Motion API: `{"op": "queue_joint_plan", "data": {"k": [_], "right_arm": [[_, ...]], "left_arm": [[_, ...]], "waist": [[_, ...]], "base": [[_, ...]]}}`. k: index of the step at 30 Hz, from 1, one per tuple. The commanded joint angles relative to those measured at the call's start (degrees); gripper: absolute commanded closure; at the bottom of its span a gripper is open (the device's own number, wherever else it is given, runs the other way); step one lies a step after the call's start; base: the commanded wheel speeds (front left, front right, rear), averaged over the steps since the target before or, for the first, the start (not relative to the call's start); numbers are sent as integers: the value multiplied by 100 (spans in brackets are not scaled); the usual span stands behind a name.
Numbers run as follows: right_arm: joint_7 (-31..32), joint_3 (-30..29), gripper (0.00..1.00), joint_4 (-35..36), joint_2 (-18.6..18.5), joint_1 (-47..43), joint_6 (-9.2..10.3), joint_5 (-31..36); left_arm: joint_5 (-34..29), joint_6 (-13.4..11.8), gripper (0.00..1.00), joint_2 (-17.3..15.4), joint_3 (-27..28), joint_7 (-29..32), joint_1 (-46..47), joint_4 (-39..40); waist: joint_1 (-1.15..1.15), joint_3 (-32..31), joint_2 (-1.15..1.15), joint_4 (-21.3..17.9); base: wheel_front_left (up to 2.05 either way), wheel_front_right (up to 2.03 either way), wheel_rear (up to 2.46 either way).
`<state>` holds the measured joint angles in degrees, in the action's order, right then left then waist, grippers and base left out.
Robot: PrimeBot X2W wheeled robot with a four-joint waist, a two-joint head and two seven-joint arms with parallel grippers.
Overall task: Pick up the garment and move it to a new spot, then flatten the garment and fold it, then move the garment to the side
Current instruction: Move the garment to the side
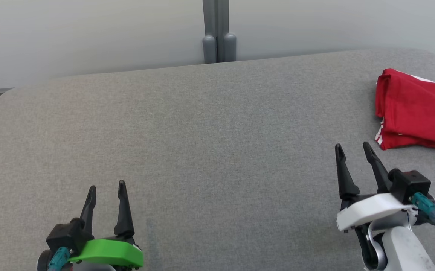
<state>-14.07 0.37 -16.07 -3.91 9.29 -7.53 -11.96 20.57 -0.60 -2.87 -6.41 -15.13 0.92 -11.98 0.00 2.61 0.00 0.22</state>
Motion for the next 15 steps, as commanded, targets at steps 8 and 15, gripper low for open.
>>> {"op": "queue_joint_plan", "data": {"k": [8, 15], "right_arm": [[-57, 6, 0, 192, 98, -611, 10, -28], [-82, 106, 0, 135, 94, -692, 9, -102]], "left_arm": [[-305, -144, 0, -11, -71, 1, -230, -79], [-265, -151, 0, -10, -91, 1, -261, -150]], "waist": [[0, -238, 0, 146], [0, -289, 0, 165]], "base": [[0, 0, 0], [0, 0, 0]]}}
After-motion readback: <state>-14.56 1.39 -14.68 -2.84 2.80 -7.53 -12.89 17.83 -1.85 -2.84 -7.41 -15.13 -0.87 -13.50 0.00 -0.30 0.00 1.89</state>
